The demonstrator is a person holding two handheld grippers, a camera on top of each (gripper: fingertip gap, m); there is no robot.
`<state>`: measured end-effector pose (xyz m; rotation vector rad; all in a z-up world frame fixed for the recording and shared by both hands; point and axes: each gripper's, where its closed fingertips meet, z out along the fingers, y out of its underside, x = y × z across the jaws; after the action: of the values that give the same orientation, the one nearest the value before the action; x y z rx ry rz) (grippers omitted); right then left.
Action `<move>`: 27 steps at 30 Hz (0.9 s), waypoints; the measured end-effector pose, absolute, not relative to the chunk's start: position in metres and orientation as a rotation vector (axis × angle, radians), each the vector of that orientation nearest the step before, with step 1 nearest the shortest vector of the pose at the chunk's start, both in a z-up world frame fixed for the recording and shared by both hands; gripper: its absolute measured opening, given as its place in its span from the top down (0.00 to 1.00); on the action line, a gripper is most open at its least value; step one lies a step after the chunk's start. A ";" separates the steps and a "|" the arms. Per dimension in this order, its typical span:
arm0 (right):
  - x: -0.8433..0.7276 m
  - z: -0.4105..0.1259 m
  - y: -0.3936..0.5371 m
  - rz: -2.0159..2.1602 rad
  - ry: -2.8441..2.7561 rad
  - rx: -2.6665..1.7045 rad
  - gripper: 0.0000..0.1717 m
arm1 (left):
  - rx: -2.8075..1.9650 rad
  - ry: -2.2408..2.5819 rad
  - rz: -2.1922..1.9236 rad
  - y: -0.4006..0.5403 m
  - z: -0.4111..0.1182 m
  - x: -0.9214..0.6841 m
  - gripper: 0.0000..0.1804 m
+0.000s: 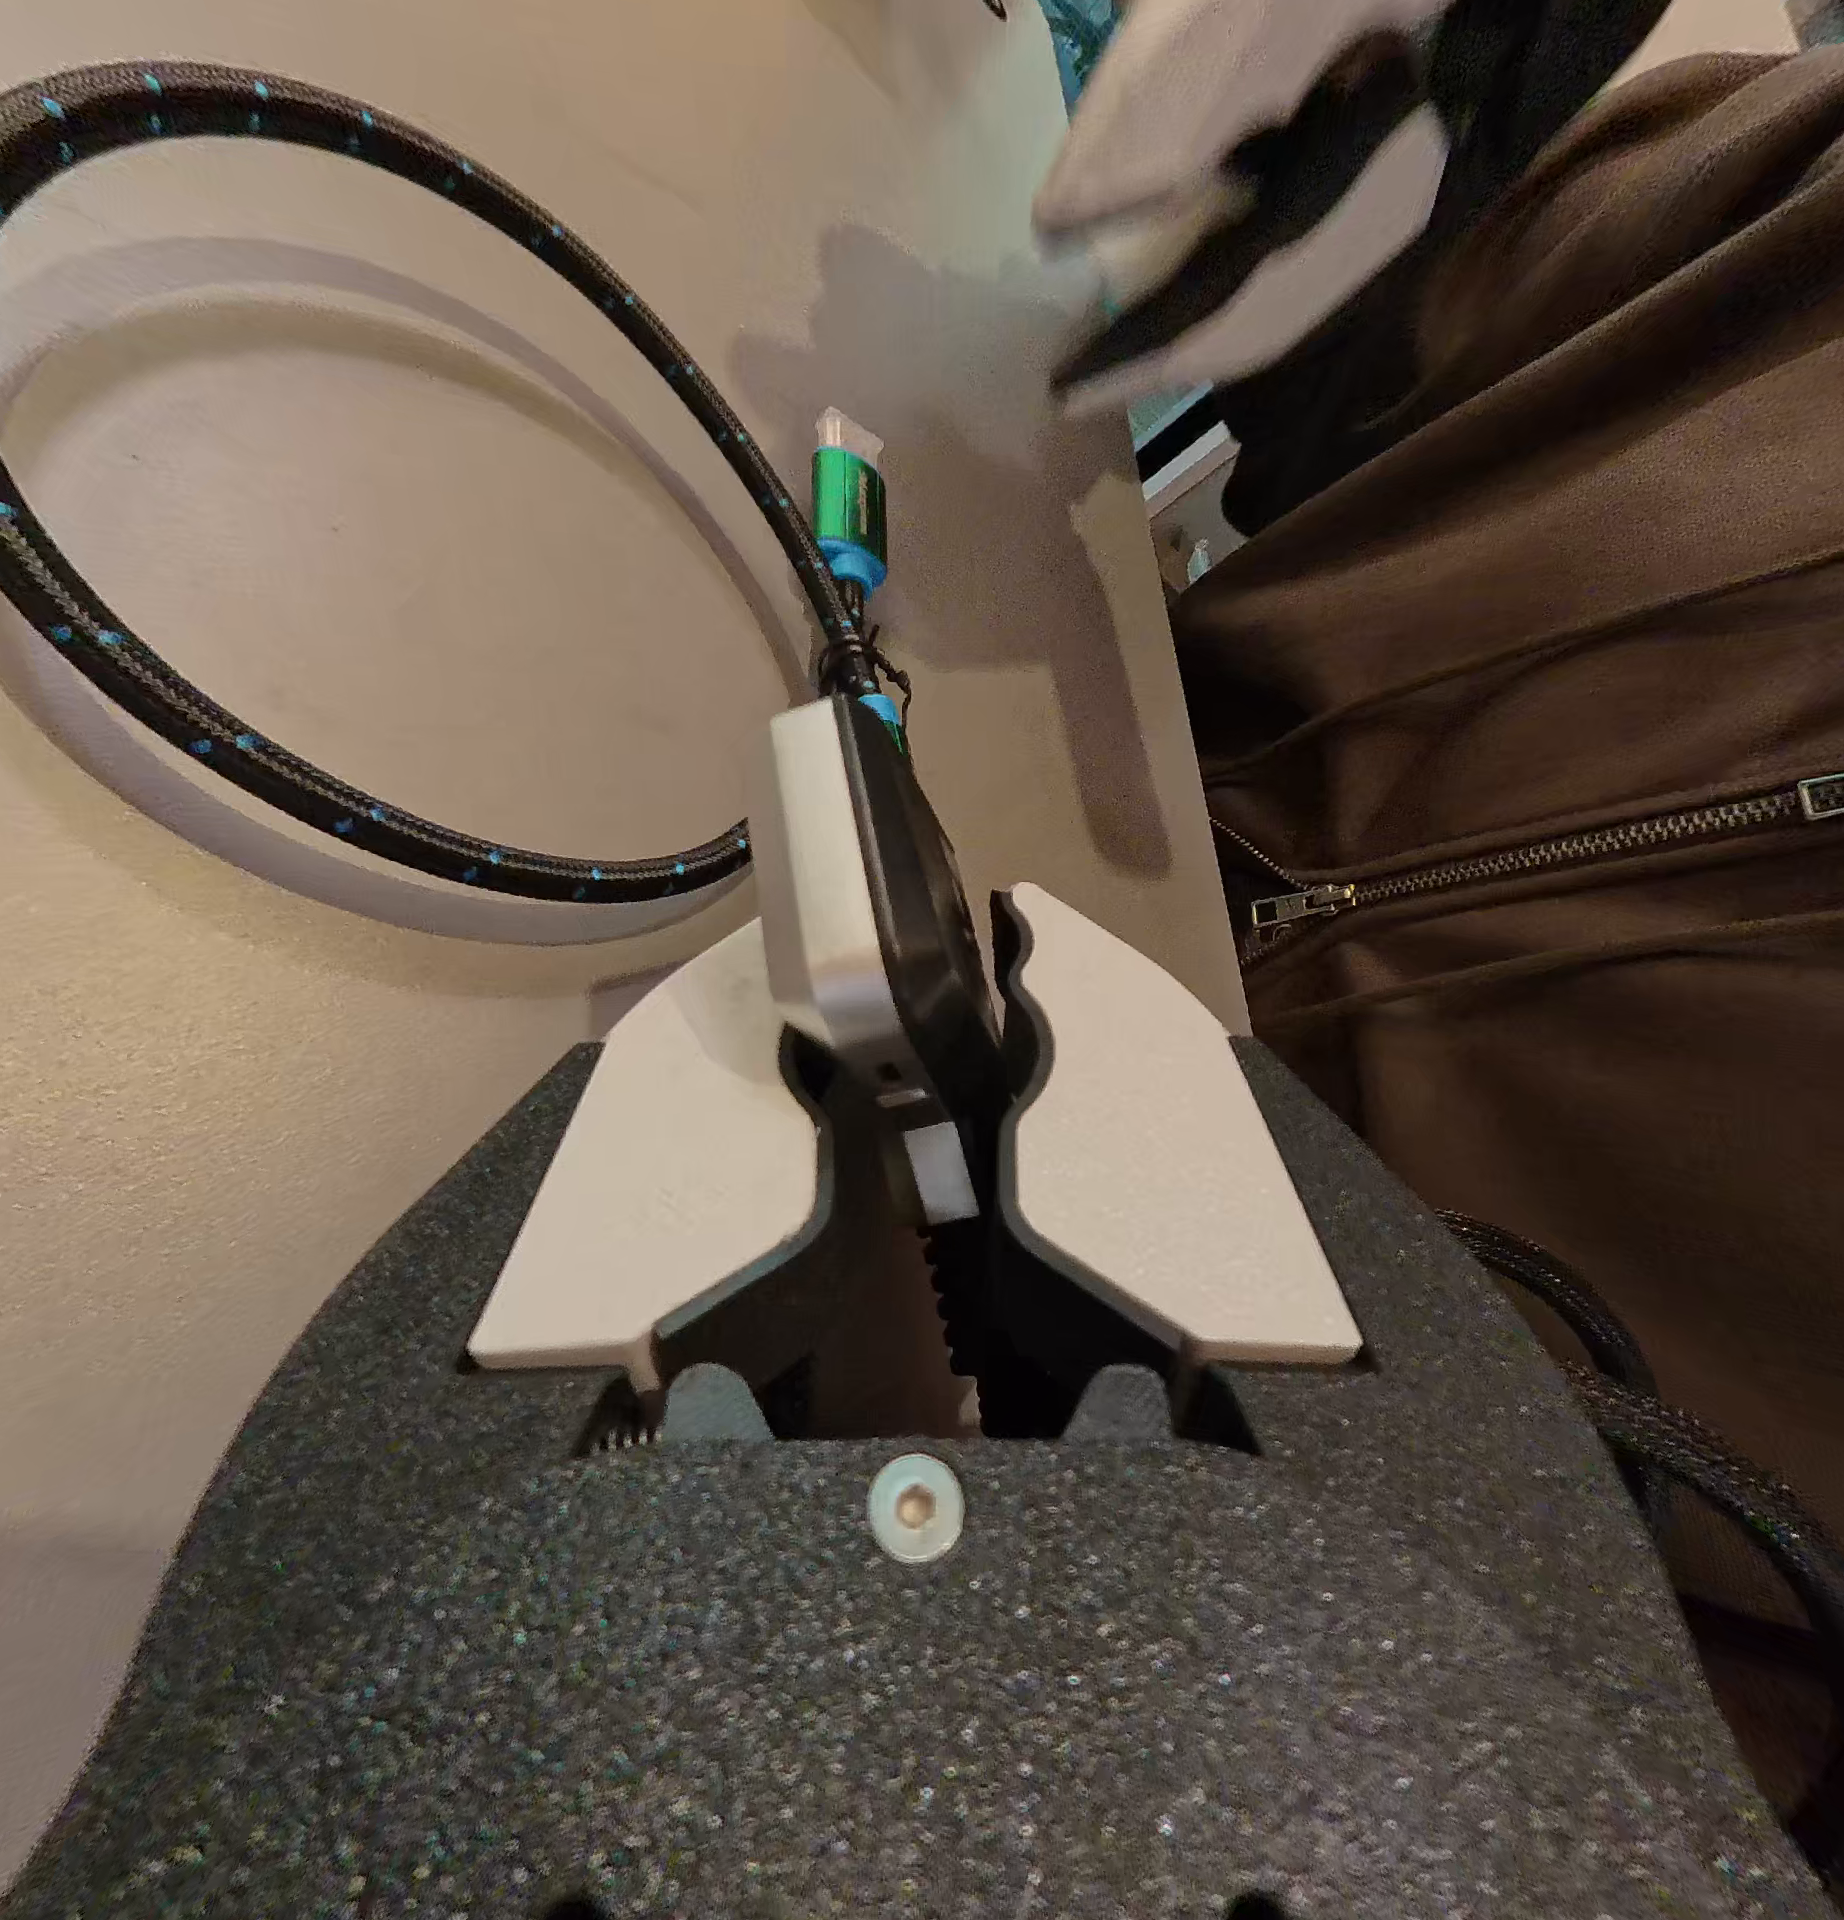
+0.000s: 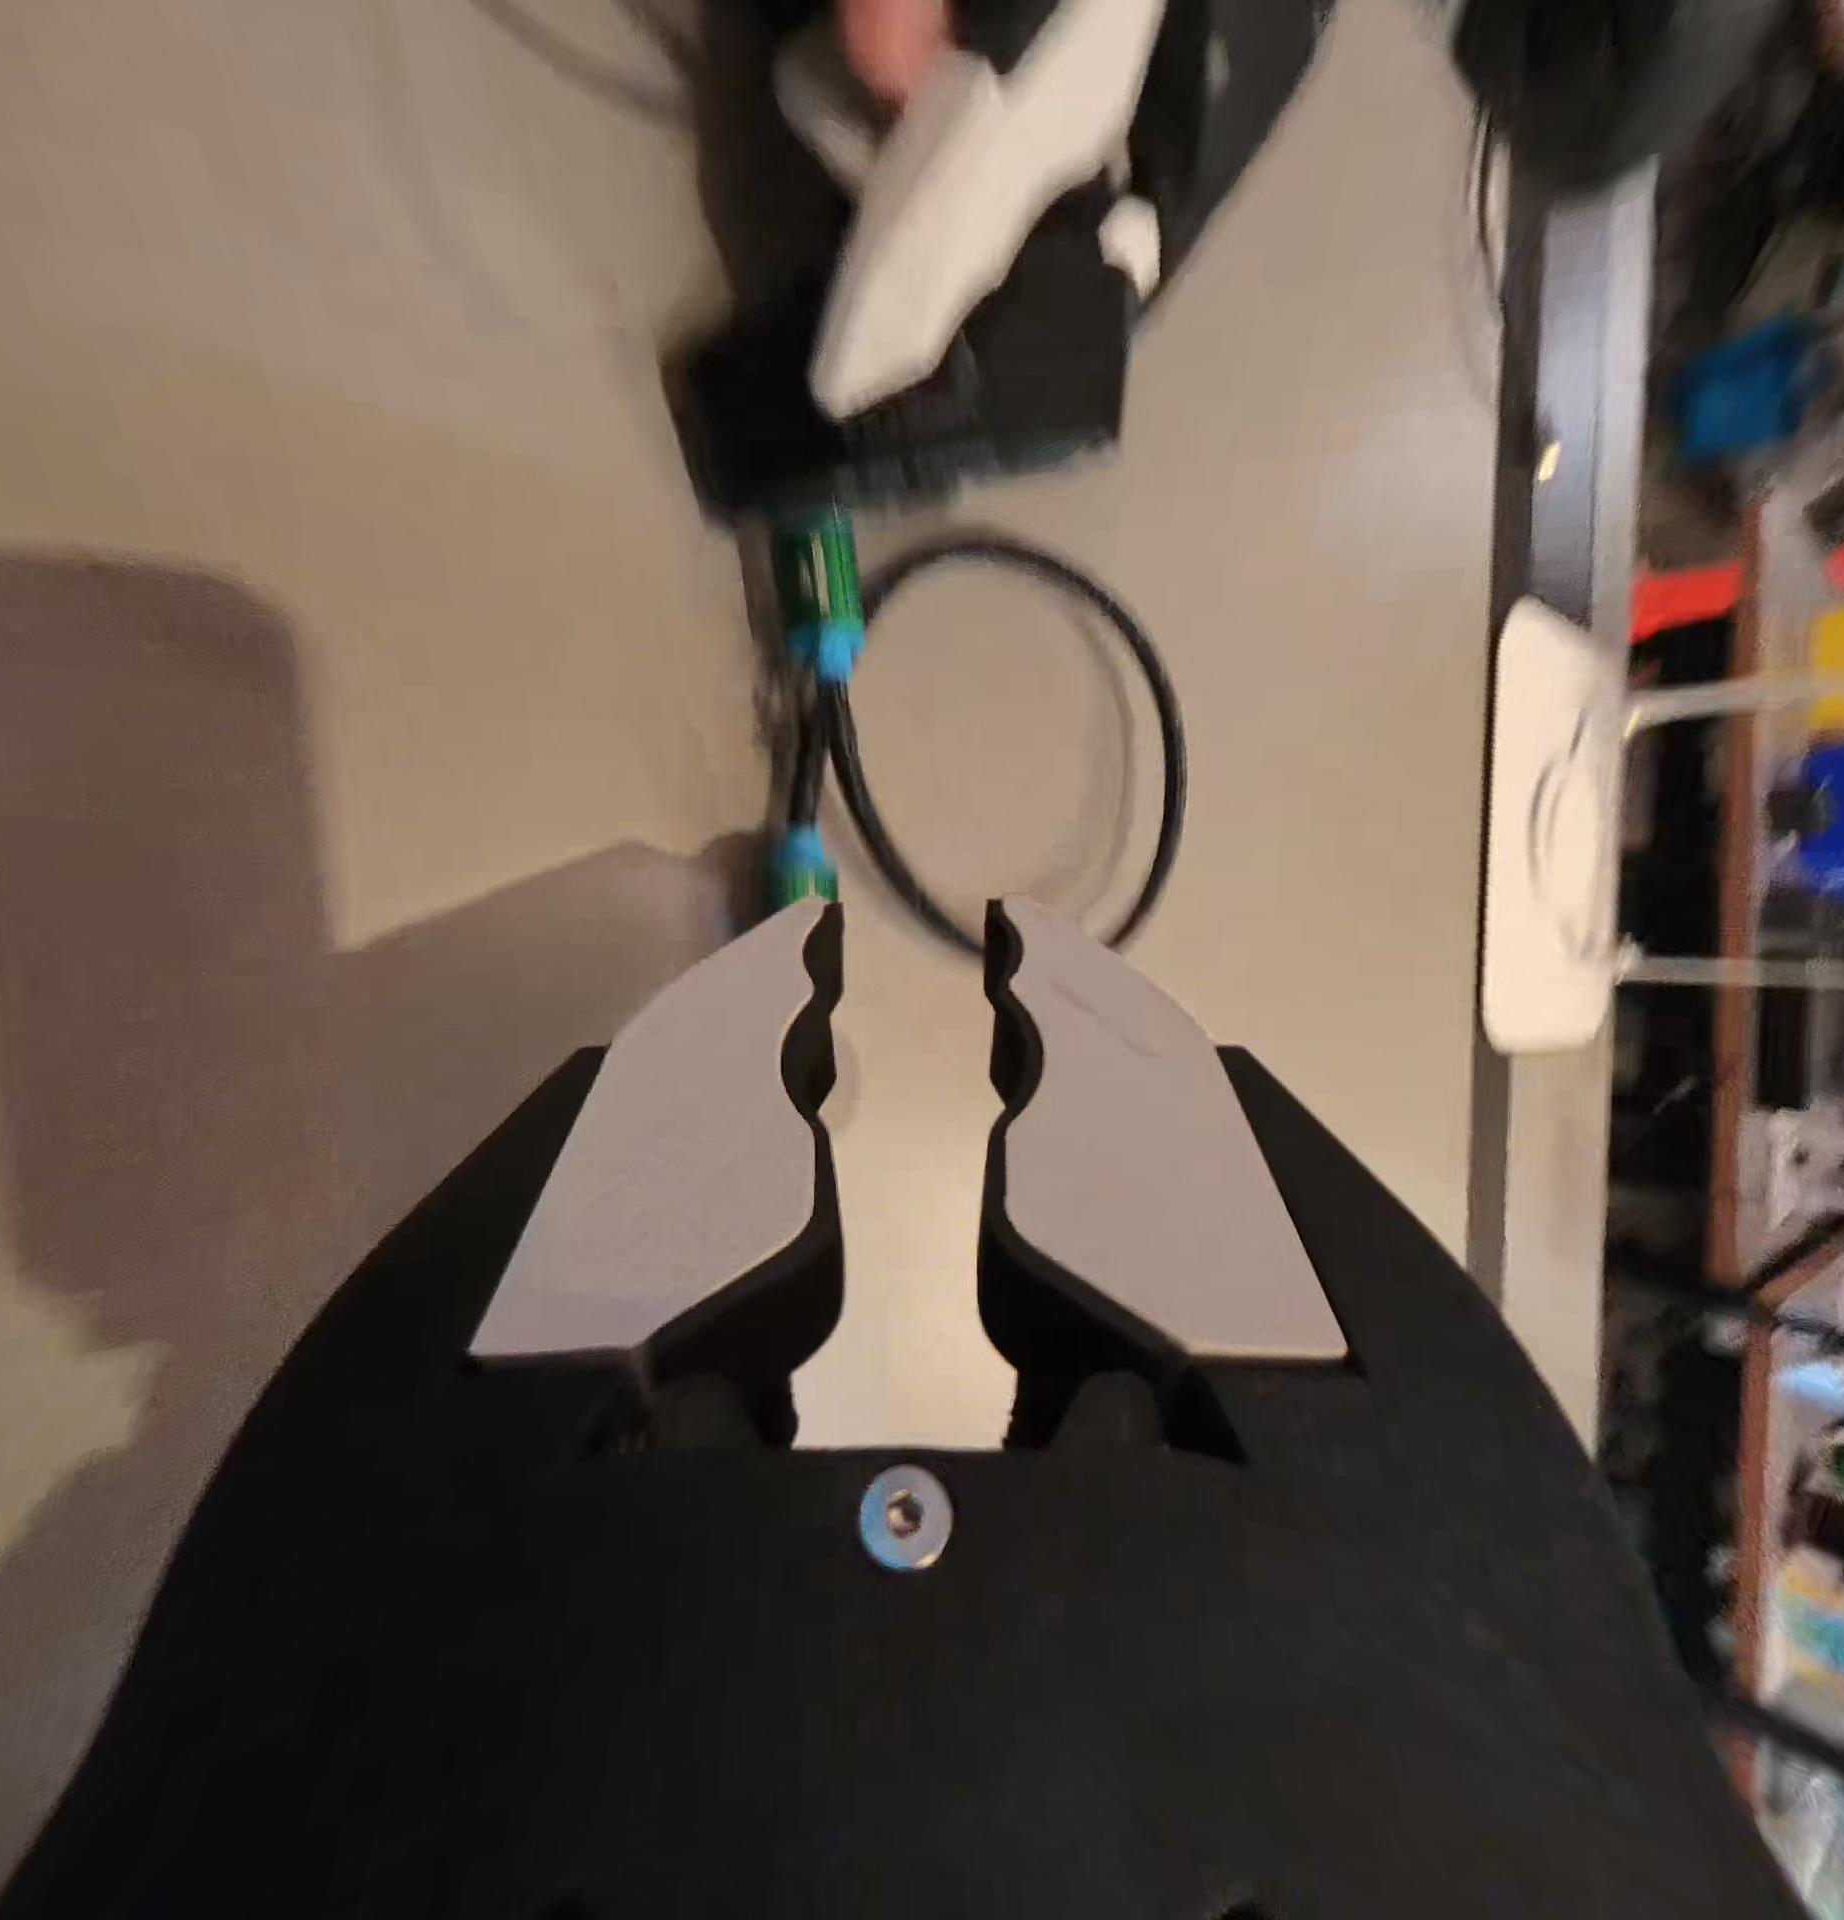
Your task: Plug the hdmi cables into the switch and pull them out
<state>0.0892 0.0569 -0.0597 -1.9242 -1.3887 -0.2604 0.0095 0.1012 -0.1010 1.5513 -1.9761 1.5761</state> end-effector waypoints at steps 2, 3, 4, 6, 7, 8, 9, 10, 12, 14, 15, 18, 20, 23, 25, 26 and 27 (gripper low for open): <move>0.059 -0.073 0.075 -0.299 -1.442 -1.812 0.84 | 1.563 -1.968 1.589 0.103 -0.100 0.010 0.84; 0.049 -0.079 0.083 -0.337 -1.466 -1.768 0.84 | 1.571 -1.961 1.600 0.104 -0.099 0.011 0.84; 0.042 -0.085 0.090 -0.368 -1.488 -1.731 0.83 | 1.579 -1.952 1.612 0.105 -0.098 0.012 0.84; 0.033 -0.095 0.100 -0.397 -1.512 -1.697 0.81 | 1.593 -1.929 1.634 0.108 -0.096 0.013 0.84; 0.031 -0.098 0.104 -0.413 -1.515 -1.687 0.81 | 1.596 -1.919 1.643 0.109 -0.096 0.014 0.84; 0.030 -0.101 0.108 -0.430 -1.519 -1.674 0.80 | 1.598 -1.912 1.651 0.110 -0.095 0.014 0.84; 0.029 -0.103 0.112 -0.449 -1.519 -1.657 0.80 | 1.598 -1.906 1.658 0.110 -0.094 0.014 0.84; 0.028 -0.104 0.115 -0.472 -1.515 -1.636 0.80 | 1.598 -1.901 1.663 0.110 -0.094 0.014 0.84; 0.026 -0.107 0.120 -0.516 -1.515 -1.600 0.83 | 1.600 -1.894 1.669 0.111 -0.093 0.015 0.84; 0.027 -0.113 0.122 -0.563 -1.538 -1.579 0.85 | 1.608 -1.896 1.659 0.111 -0.094 0.015 0.84; 0.027 -0.114 0.123 -0.585 -1.544 -1.563 0.87 | 1.613 -1.906 1.638 0.110 -0.097 0.015 0.84; 0.029 -0.115 0.120 -0.584 -1.586 -1.548 0.87 | 1.616 -1.941 1.596 0.108 -0.101 0.014 0.85; 0.029 -0.115 0.116 -0.554 -1.633 -1.508 0.87 | 1.604 -1.971 1.573 0.104 -0.103 0.014 0.85; 0.039 -0.112 0.114 -0.551 -1.651 -1.505 0.87 | 1.641 -1.980 1.595 0.102 -0.102 0.021 0.86; 0.040 -0.113 0.114 -0.493 -1.609 -1.571 0.87 | 1.643 -1.968 1.594 0.102 -0.102 0.022 0.86; 0.039 -0.113 0.111 -0.483 -1.621 -1.566 0.87 | 1.624 -1.971 1.589 0.100 -0.102 0.020 0.86; 0.037 -0.112 0.108 -0.480 -1.655 -1.535 0.87 | 1.600 -1.981 1.584 0.097 -0.102 0.019 0.86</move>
<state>0.0368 0.1078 -0.1118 -1.5346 -1.6546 -0.4805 0.0186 0.0975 -0.1018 1.5998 -1.9812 1.5836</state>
